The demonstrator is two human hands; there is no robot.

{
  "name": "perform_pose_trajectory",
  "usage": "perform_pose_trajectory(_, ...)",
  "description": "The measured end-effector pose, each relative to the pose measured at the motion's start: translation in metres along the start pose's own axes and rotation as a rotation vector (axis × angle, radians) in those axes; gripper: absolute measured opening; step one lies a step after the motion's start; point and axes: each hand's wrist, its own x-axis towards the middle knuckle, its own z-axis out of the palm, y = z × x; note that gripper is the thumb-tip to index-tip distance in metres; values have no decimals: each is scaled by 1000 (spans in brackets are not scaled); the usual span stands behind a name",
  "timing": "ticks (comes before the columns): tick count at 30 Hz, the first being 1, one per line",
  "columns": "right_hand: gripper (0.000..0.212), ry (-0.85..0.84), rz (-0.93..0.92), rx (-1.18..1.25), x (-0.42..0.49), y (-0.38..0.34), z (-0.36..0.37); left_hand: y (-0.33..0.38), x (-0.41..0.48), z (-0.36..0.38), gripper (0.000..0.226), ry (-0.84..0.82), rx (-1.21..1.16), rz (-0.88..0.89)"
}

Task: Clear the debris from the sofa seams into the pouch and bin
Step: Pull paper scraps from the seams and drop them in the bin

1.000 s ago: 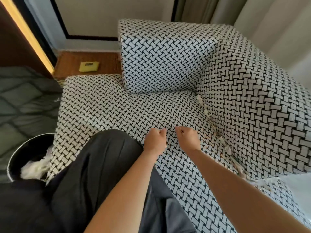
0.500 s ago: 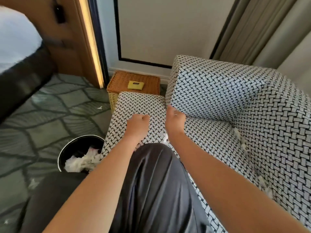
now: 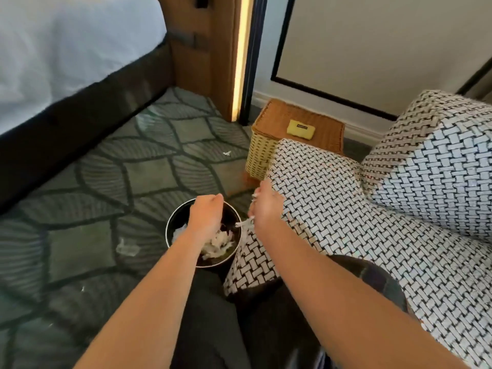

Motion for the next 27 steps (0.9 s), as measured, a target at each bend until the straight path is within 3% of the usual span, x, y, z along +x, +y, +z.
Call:
perform_pose_trajectory(5, 26, -48, 164, -66, 26, 39, 43, -49, 35, -9, 40, 78, -36, -184)
perform_pose_trajectory(9, 29, -1, 196, -81, 53, 66, 59, -61, 60, -12, 28, 56, 37, -198)
perform_pose_trajectory(13, 27, 18, 216, -184, 78, 88, 64, -81, 80, -8, 30, 34, 70, -264)
perform_pose_trajectory(18, 27, -137, 284, -264, 93, 101, 75, -93, 97, -4, 40, -46, 80, -346)
perform_pose_trajectory(24, 47, -268, 295, -437, 94, 107, 76, -95, 96, -4, 46, -142, 220, -289)
perform_pose_trajectory(27, 29, -248, 261, -491, 91, 101, 68, -91, 88, -5, 42, -157, 259, -252)
